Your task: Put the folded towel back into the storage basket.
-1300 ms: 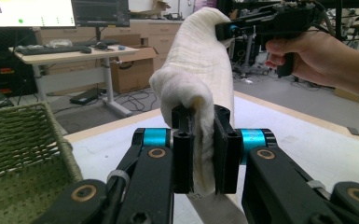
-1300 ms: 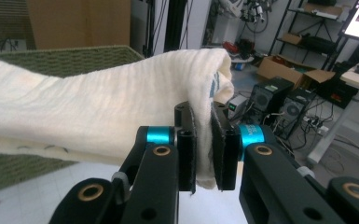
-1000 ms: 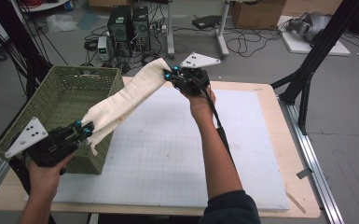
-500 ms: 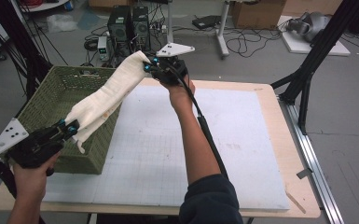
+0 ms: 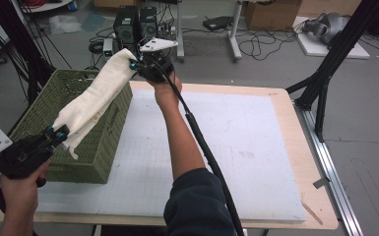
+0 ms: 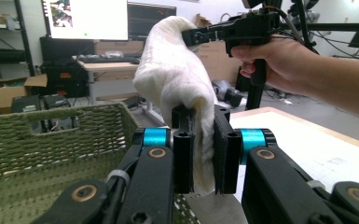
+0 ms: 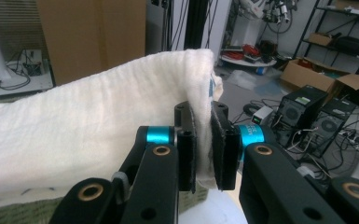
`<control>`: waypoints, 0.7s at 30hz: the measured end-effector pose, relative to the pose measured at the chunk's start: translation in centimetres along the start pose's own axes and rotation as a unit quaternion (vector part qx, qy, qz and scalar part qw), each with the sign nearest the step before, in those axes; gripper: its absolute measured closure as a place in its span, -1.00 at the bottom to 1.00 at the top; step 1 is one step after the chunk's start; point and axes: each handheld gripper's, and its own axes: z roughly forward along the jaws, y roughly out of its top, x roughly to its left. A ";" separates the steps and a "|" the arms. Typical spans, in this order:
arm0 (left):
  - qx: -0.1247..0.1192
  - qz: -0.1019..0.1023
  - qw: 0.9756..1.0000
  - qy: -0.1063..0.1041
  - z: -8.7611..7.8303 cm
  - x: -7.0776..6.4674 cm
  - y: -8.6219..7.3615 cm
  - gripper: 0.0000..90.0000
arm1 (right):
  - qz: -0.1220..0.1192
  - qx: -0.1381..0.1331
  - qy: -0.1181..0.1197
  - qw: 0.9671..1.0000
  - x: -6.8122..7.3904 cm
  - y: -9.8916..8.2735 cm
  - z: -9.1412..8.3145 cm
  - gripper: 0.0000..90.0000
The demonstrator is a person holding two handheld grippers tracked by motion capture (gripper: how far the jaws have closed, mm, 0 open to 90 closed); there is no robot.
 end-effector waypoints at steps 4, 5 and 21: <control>0.000 -0.005 1.000 0.013 -0.4 0.5 -0.2 0.79 | -0.001 0.001 0.000 1.000 0.5 0.3 1.7 0.83; 0.001 -0.005 1.000 0.016 -0.5 0.7 -0.2 0.79 | 0.001 0.004 0.001 1.000 0.7 0.3 2.1 0.83; 0.013 -0.019 0.998 0.060 -1.8 2.3 -0.8 0.79 | 0.000 0.024 0.011 1.000 2.8 0.9 7.6 0.83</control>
